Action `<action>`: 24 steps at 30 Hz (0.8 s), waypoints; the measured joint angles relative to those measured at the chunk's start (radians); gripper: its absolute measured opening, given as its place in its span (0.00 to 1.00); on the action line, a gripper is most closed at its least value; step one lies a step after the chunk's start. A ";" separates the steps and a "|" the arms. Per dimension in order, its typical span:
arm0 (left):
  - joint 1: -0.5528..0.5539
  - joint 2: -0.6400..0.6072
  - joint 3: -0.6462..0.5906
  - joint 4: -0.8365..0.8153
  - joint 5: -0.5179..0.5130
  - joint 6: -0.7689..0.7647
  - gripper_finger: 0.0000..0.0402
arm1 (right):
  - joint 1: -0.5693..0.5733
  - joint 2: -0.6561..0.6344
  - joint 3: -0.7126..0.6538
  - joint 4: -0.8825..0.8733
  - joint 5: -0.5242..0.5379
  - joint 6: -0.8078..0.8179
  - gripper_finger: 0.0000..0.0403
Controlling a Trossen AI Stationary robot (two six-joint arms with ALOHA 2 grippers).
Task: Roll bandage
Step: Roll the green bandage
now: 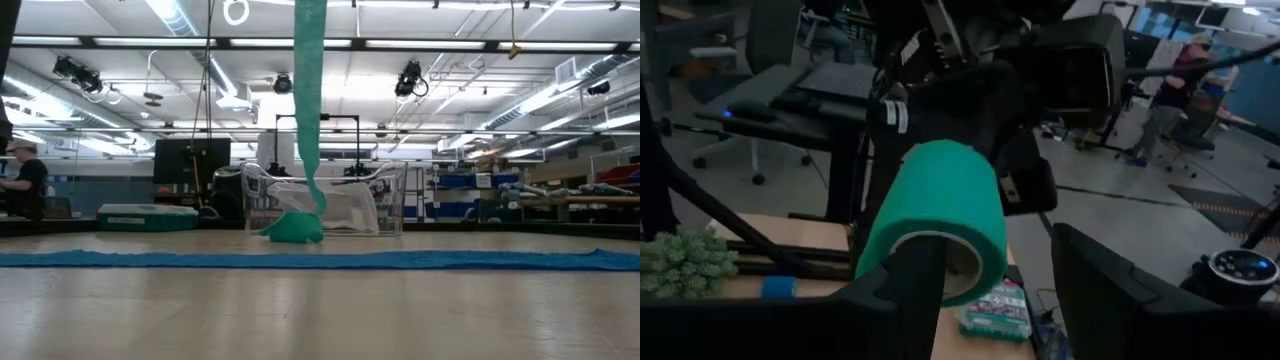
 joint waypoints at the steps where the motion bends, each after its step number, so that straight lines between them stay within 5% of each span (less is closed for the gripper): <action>1: 0.000 0.002 0.000 0.001 0.000 -0.003 0.03 | 0.001 0.000 0.000 0.004 -0.003 -0.006 0.43; 8: 0.000 0.020 0.000 0.024 0.011 -0.032 0.03 | 0.000 0.000 0.000 0.008 -0.006 -0.007 0.37; 15: -0.001 0.025 0.000 0.071 0.006 -0.020 0.03 | 0.000 -0.002 0.001 -0.015 -0.040 0.000 0.05; 24: -0.001 0.025 0.000 0.130 -0.028 0.215 0.18 | -0.004 -0.021 0.000 -0.031 -0.068 0.068 0.00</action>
